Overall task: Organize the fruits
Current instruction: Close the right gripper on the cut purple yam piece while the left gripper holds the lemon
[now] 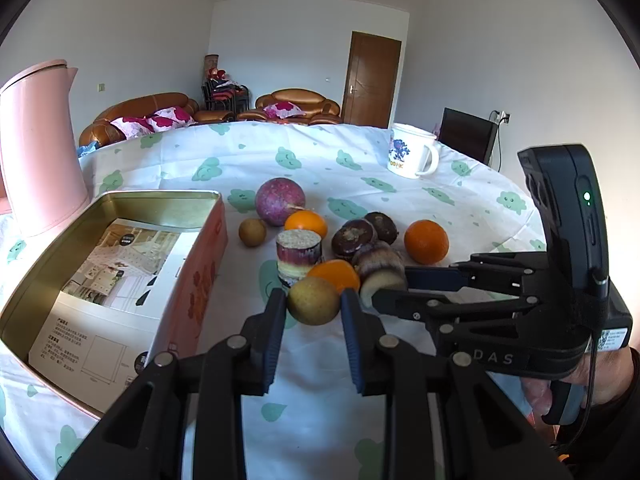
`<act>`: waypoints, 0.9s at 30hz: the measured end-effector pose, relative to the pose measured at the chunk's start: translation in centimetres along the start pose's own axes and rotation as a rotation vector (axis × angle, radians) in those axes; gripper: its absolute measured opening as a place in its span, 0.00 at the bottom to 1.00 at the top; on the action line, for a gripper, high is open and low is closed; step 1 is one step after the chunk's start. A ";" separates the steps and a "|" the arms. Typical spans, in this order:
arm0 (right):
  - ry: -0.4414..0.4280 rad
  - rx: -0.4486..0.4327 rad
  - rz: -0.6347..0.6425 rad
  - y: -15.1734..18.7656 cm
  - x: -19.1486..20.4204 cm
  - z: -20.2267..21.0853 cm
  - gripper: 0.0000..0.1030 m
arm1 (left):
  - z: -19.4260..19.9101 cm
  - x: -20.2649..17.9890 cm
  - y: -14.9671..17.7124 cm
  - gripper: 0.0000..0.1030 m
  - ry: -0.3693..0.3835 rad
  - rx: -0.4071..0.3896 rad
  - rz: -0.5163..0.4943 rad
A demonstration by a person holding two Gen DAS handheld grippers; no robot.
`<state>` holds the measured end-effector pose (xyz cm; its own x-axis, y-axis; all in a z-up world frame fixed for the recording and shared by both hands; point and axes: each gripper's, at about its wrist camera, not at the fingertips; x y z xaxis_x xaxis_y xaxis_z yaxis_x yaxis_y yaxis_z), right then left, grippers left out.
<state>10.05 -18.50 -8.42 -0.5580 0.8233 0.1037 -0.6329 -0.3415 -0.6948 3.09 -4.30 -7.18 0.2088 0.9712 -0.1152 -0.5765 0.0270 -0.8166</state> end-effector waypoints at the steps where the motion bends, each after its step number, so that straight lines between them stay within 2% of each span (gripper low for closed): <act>1: 0.007 0.001 0.000 0.0 0.0 0.0 0.36 | 0.0 0.0 0.0 0.28 0.000 0.000 0.001; 4: 0.007 -0.007 -0.043 -0.1 -0.6 0.1 0.49 | 0.0 0.0 -0.2 0.28 0.006 0.003 0.002; 7: -0.018 -0.022 -0.095 -0.4 -1.3 0.3 0.50 | -0.2 0.1 -0.8 0.28 0.014 0.004 0.004; 10: -0.004 -0.019 -0.102 -0.8 -1.3 -0.2 0.50 | -0.2 0.2 -1.7 0.28 0.015 -0.016 -0.002; 15: -0.006 -0.003 -0.144 -1.4 -1.9 -1.1 0.59 | -0.8 0.8 -2.0 0.28 0.026 -0.011 0.007; 18: 0.006 -0.004 -0.129 -1.4 -1.8 -1.3 0.58 | -1.3 1.3 -1.7 0.29 0.034 0.003 0.025; 19: -0.001 -0.008 -0.121 -1.3 -1.7 -1.2 0.48 | -1.3 1.4 -1.7 0.28 0.036 0.005 0.032; 27: 0.049 -0.066 -0.046 -1.0 -0.4 -0.2 0.47 | -0.9 1.7 -1.7 0.29 0.025 -0.028 0.033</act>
<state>11.04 -18.38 -7.89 -0.5015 0.8591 0.1026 -0.6195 -0.2737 -0.7358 5.15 -2.93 -6.53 0.2104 0.9651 -0.1560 -0.5615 -0.0113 -0.8274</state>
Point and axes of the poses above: each gripper's, at about its wrist camera, not at the fingertips, and z roughly against the way its jaws point, x to its left, y to its underside
